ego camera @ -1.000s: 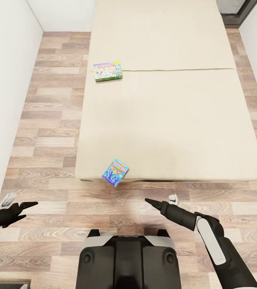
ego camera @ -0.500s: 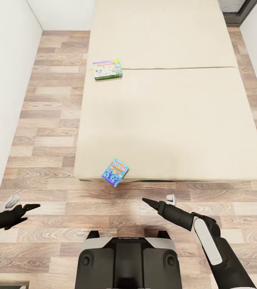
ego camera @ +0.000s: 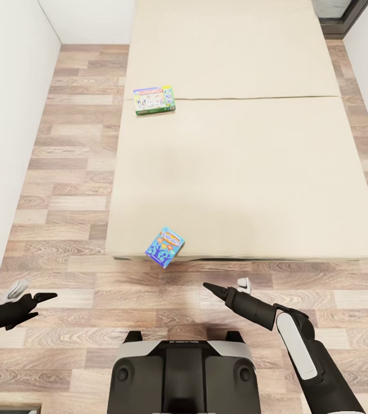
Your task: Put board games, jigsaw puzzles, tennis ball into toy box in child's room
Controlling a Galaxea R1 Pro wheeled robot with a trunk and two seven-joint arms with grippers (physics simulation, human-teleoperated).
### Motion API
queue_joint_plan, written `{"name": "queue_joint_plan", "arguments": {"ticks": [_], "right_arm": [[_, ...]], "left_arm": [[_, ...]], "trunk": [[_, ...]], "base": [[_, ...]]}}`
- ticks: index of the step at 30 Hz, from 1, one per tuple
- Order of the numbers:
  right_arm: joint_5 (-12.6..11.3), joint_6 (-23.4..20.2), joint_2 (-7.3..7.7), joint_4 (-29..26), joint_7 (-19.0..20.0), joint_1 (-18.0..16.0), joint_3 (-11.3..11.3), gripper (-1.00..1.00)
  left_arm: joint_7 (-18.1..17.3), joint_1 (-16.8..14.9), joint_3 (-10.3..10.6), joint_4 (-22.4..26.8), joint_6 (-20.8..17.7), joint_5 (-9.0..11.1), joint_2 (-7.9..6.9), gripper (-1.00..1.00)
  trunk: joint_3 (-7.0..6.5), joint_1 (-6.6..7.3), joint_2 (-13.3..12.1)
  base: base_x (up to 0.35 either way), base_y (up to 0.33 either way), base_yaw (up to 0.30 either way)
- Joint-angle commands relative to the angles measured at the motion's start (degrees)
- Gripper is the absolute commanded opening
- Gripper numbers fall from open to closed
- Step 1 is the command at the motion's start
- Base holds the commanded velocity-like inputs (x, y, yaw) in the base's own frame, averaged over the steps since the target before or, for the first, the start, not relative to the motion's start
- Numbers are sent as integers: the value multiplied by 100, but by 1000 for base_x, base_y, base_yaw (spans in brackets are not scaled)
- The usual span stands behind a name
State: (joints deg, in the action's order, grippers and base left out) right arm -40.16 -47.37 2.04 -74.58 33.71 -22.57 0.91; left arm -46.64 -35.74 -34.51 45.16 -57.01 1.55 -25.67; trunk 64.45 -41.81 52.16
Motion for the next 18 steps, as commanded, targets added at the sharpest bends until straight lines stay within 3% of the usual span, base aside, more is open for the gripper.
{"name": "queue_joint_plan", "arguments": {"ticks": [1, 18], "right_arm": [[-11, -33, -1, -9, 15, -2, 4, 100], [1, -28, -1, -9, 31, -2, -28, 100]], "left_arm": [[-8, -3, -11, 1, -46, 13, -2, 100], [-36, -3, -20, 2, -47, 27, -8, 100]], "trunk": [[-4, -1, 3], [-155, -1, 3]], "base": [[0, 0, 0], [0, 0, 0]]}}
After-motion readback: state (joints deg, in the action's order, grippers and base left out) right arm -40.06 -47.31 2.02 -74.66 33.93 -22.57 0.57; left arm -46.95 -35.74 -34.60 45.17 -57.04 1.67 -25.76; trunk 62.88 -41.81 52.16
